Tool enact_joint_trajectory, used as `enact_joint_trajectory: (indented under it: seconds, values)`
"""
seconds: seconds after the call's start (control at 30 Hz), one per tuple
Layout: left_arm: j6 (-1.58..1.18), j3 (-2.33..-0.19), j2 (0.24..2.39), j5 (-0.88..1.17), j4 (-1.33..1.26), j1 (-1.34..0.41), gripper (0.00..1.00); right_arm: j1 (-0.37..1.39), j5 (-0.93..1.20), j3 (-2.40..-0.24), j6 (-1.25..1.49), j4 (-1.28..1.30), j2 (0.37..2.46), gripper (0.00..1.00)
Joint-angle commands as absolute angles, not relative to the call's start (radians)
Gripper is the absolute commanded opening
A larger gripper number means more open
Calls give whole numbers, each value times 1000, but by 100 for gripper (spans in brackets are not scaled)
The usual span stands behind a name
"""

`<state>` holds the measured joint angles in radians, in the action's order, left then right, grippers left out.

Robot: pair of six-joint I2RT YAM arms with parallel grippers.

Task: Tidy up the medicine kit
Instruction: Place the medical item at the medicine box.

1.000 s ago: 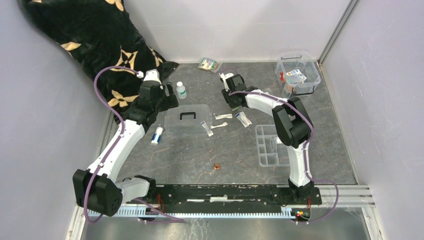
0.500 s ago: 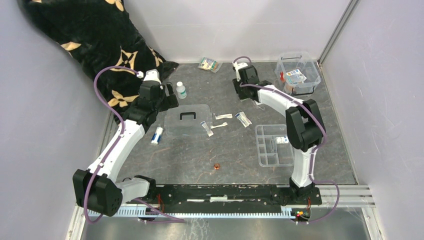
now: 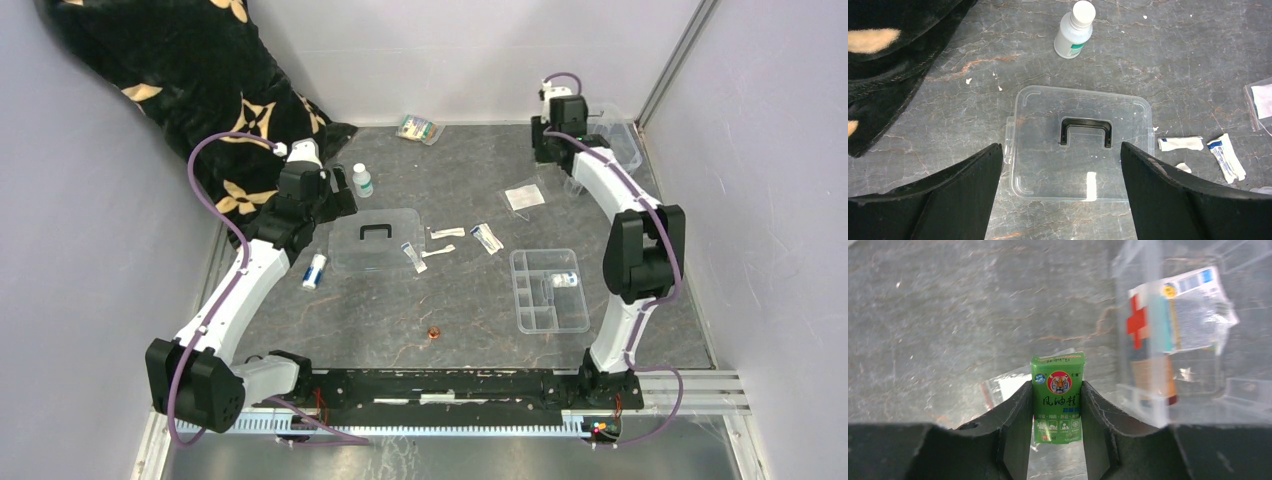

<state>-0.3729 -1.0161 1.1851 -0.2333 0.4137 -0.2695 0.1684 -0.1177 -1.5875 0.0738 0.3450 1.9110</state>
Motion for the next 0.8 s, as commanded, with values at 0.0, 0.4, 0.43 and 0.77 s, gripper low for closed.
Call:
enact_joint_trajectory:
  seconds: [0.0,0.4,0.43,0.77]
  values:
    - [-341,-1045,1172,-230,396,-265,93,104,-104,-1689,79,368,1868,42]
    - [-339,-1043,1163,-235,396,-265,93,-107,-44,-1884,129,419,1990,42]
    - [-339,-1043,1163,-233,396,-265,93,-118,-42,-1908,132,425,2011,42]
    - [-342,-1043,1166,-227,396,-265,93,-153,-10,-2061,150,422,2173,43]
